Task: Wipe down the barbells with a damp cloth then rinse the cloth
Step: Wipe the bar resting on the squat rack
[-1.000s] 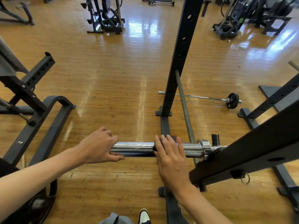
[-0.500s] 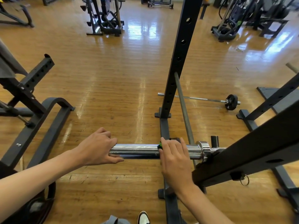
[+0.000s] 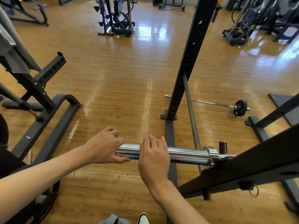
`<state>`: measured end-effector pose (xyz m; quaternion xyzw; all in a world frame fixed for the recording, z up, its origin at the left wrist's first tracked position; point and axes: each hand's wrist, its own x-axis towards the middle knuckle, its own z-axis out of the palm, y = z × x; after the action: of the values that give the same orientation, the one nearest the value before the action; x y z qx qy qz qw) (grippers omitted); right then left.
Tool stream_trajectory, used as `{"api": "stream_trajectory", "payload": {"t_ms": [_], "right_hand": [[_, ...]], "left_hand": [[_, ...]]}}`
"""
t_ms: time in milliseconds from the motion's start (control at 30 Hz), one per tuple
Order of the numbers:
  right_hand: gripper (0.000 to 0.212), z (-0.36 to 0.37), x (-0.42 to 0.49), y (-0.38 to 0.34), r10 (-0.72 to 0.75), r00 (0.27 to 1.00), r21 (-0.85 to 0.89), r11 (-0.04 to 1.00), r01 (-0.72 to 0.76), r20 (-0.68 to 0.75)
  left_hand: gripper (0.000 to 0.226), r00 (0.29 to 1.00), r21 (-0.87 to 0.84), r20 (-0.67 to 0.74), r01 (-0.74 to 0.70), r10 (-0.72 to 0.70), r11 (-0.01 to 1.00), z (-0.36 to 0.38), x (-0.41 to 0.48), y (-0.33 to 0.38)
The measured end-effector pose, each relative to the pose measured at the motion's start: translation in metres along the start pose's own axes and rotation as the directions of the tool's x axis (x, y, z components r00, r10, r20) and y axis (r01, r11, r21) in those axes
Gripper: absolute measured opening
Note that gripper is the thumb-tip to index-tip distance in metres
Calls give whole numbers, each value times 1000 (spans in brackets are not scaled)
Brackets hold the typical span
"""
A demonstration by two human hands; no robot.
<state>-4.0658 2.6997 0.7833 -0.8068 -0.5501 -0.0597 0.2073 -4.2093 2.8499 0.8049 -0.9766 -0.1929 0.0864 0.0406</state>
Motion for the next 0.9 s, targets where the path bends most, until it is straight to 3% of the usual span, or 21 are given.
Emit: {"api": "stream_trajectory", "payload": {"t_ms": [100,200,367,433,500,567,633,767,900], "right_hand": [[41,-1,-11,7,-143,989,15,990,142,39],[38,-10,-22,44,-180,983,-17,983,181,34],[32,-36,-16,99,30,999,-89,996,-26,39],[37,-49,3,104,147,974,-161,980,-120,170],[38,-56,27,102,272,897,-181,958,-220,349],[40,-55,44,92,307,840,-161,952,-262,447],[42,-52,42,79,234,876,-125,972,-199,422],[32,-46,-8,90,2,987,-131,991,19,163],[43,-52,-33,128,59,997,-247,968,-45,52]], "left_hand": [[79,1000,0,-23,-3,3,1000,2,0,0],[78,1000,6,-3,-5,5,1000,3,0,-2],[77,1000,-8,26,-3,3,1000,2,-1,-2],[77,999,3,37,-1,1,1000,3,0,-2],[78,1000,1,30,3,-3,1000,3,-1,-1],[80,1000,-1,21,5,-5,1000,4,-1,-2],[82,999,0,37,8,-8,1000,3,-1,-2],[85,998,-11,58,8,-7,1000,4,-1,-3],[85,999,-12,53,9,-9,1000,4,0,-3]]}}
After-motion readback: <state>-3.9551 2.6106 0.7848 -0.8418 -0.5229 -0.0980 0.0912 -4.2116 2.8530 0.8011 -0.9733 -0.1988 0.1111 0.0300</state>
